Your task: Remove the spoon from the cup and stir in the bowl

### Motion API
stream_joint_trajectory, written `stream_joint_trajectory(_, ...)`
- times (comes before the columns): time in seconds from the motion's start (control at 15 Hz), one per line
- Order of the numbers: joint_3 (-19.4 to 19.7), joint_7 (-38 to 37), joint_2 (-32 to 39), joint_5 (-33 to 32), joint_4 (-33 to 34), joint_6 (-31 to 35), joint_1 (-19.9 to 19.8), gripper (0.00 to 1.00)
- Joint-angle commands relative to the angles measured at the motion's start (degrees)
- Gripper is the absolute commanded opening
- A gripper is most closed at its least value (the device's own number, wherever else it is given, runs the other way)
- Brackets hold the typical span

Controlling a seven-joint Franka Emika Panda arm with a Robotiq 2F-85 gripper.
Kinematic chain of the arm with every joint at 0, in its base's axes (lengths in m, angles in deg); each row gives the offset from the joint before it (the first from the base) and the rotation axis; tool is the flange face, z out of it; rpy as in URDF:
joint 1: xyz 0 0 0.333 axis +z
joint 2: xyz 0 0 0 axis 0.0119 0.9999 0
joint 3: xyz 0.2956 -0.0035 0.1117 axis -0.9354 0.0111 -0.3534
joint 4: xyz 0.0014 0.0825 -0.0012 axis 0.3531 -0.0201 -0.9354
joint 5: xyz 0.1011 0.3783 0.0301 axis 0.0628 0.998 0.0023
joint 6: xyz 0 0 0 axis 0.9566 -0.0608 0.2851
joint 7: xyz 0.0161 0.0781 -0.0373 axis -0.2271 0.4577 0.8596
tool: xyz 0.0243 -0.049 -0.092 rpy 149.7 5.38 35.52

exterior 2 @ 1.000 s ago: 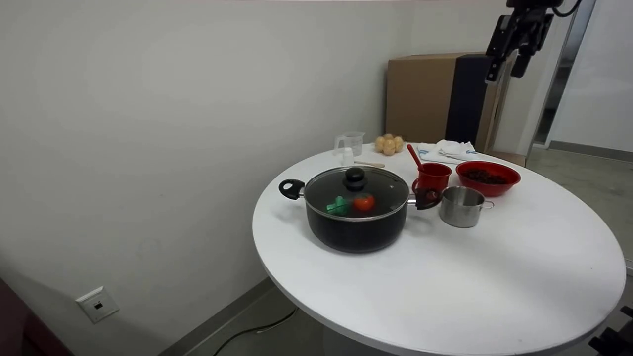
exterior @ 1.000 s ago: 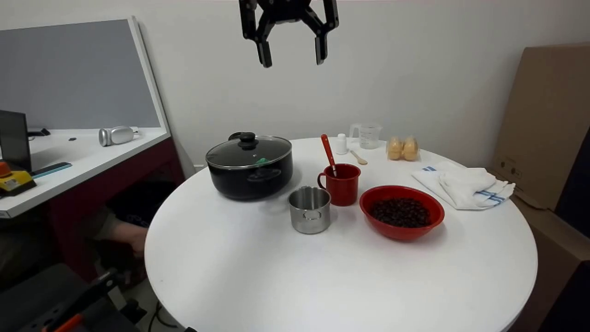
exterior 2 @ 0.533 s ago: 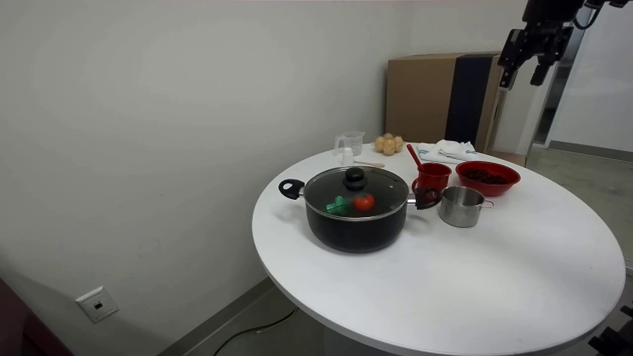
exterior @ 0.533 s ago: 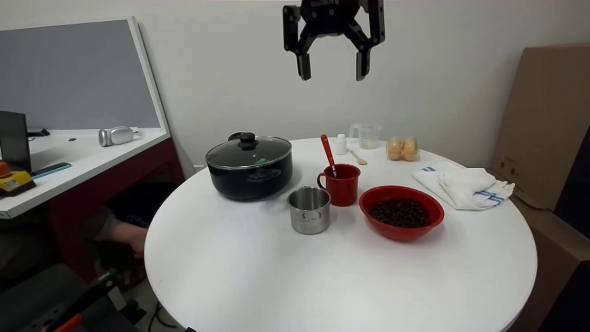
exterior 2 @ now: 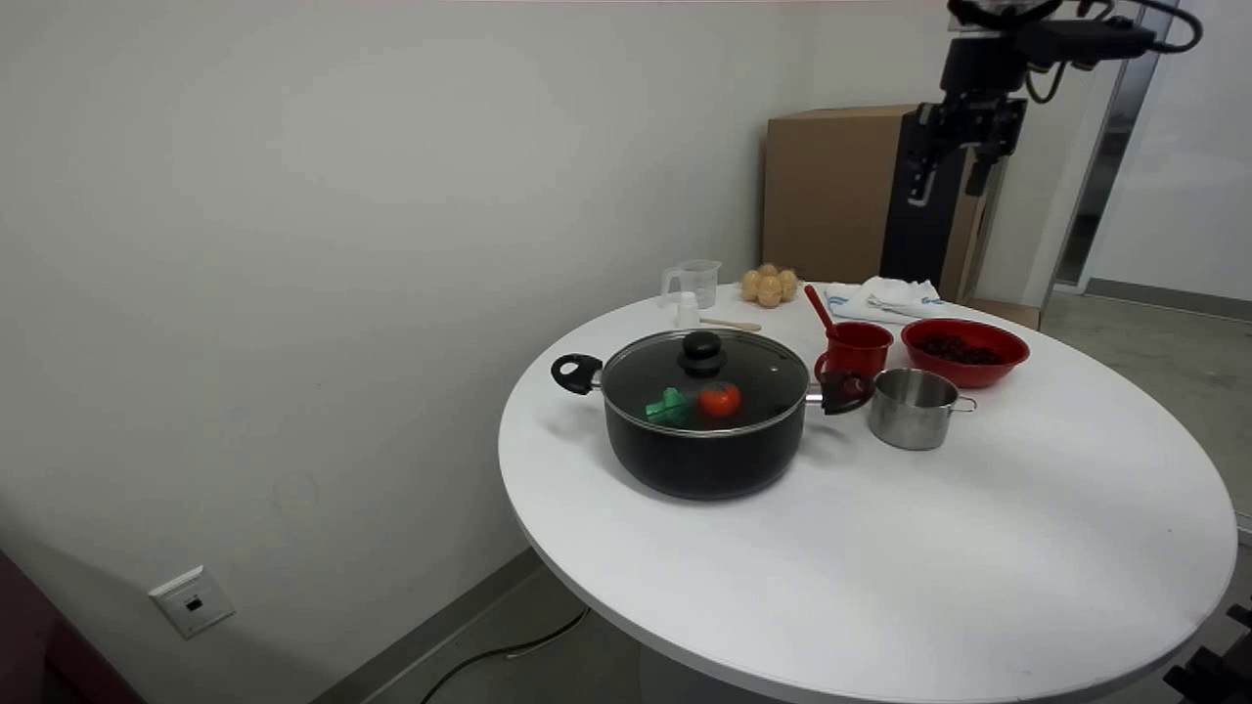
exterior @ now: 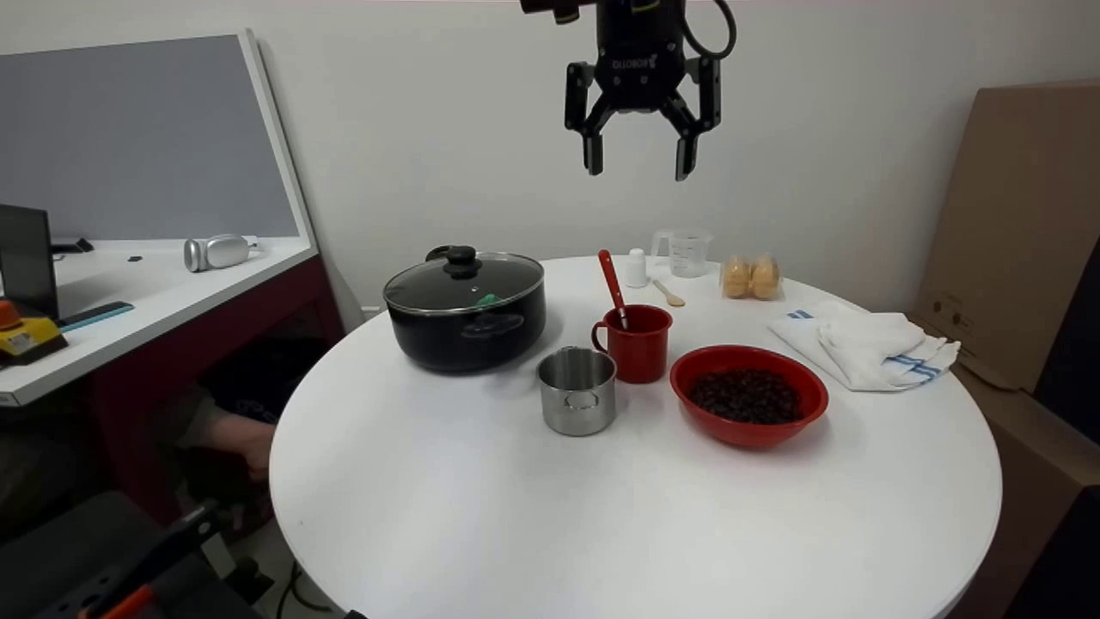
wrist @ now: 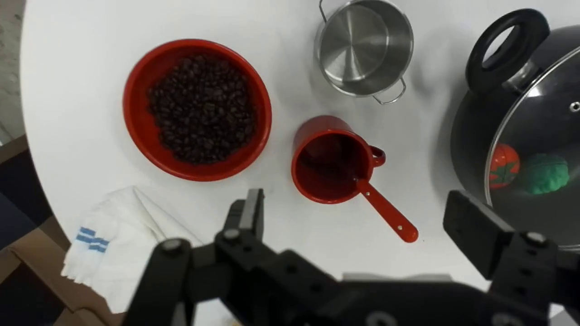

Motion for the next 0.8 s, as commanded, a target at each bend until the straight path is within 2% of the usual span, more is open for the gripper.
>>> stream_joint_trajectory(0.0, -3.4, -0.1, 8.2, 0.7, 8.7, -5.6, 0.2, 1.0)
stream_joint_trajectory(0.33, -6.6, 0.2, 15.5, -1.7, 16.8, -12.5, 0.8, 1.0)
stream_joint_trajectory(0.73, -7.5, -0.2, 22.0, -6.6, 27.0, -24.5, 2.0, 1.0)
